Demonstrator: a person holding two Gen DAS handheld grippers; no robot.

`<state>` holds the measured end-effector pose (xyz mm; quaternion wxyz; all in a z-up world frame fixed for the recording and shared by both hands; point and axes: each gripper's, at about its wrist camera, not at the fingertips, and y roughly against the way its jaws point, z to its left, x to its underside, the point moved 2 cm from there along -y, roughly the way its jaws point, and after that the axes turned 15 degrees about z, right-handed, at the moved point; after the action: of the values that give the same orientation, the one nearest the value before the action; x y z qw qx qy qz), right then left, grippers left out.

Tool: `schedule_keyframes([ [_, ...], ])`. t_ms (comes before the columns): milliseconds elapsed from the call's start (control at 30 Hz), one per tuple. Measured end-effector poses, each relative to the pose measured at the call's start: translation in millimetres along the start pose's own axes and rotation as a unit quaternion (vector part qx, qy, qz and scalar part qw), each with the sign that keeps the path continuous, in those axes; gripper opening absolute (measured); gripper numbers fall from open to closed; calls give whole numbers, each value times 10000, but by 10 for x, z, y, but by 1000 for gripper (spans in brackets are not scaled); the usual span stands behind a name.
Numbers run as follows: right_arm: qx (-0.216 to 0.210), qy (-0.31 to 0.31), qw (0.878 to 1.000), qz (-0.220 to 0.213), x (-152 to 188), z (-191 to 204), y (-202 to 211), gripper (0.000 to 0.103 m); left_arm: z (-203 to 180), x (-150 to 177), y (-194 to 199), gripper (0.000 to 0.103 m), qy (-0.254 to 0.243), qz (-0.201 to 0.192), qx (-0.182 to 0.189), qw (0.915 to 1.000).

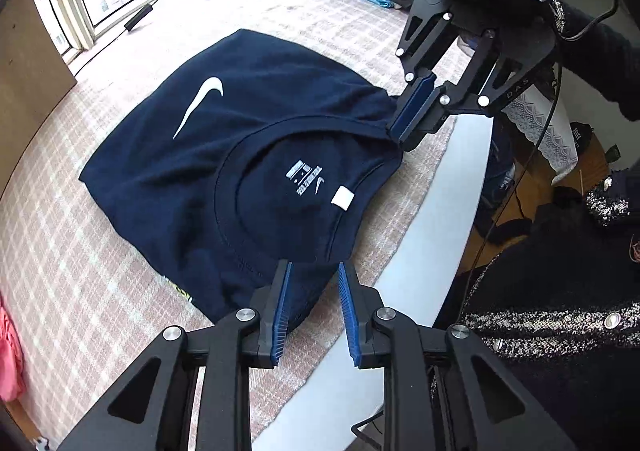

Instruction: Fold clothes

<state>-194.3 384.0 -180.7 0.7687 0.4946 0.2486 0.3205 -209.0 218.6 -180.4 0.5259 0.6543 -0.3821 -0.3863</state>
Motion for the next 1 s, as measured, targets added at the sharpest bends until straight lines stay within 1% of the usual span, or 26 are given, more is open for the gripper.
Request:
schedule_keyframes([
  [33, -136, -143, 9995, -227, -16, -47, 59, 14, 6, -60, -8, 31, 2, -53, 53, 10000],
  [100, -81, -482, 9970, -606, -77, -143, 85, 16, 69, -191, -181, 31, 110, -60, 166, 9998],
  [133, -1, -638, 9961, -605, -95, -201, 17, 16, 116, -212, -331, 31, 202, 86, 296, 9993],
  [167, 13, -752, 9961, -463, -105, -228, -90, 16, 166, -227, -488, 31, 298, 253, 437, 9983],
  [233, 53, -945, 9954, -134, -112, -262, -306, 16, 229, -106, -660, 27, 534, 651, 479, 9953],
  [267, 124, -920, 9956, 123, -61, -224, -394, 16, 230, 12, -570, 27, 579, 565, 463, 9956],
  [300, 199, -893, 9957, 174, 35, -191, -375, 16, 227, 137, -454, 27, 613, 438, 442, 9962],
  [367, 204, -1031, 9944, -143, 250, -140, -164, 16, 276, 415, -164, 29, 931, 112, 342, 9950],
  [400, 230, -1232, 9912, -428, 354, -145, -26, 17, 303, 511, -99, 29, 1054, 49, 306, 9939],
  [433, 309, -1434, 9869, -675, 434, -152, 82, 23, 330, 600, -43, 30, 1166, -4, 273, 9928],
  [467, 334, -1562, 9837, -828, 475, -148, 149, 24, 357, 690, 12, 30, 1279, -57, 240, 9915],
  [533, 254, -1724, 9790, -1054, 491, -181, 191, 25, 423, 704, -39, 30, 1420, -78, 319, 9893],
  [567, 246, -1784, 9780, -1052, 430, -216, 147, 25, 442, 664, -82, 30, 1457, -117, 356, 9886],
  [633, 231, -1900, 9764, -1001, 312, -299, 49, 25, 443, 579, -252, 31, 1359, -160, 550, 9891],
  [700, 163, -1983, 9780, -635, 235, -362, -110, 25, 446, 582, -420, 30, 1375, 74, 423, 9896],
  [733, 74, -1907, 9797, -613, 175, -321, -102, 25, 447, 586, -503, 30, 1387, 198, 350, 9895],
  [800, -213, -1681, 9832, -679, -7, -195, -85, 25, 445, 669, -507, 30, 1464, 56, 458, 9882],
  [867, -522, -1420, 9853, -799, -242, -46, -79, 25, 446, 709, -493, 30, 1534, -92, 444, 9871],
  [1000, -521, -1061, 9890, -892, -905, 146, -121, 25, 420, 714, -492, 30, 1474, -328, 352, 9879],
])
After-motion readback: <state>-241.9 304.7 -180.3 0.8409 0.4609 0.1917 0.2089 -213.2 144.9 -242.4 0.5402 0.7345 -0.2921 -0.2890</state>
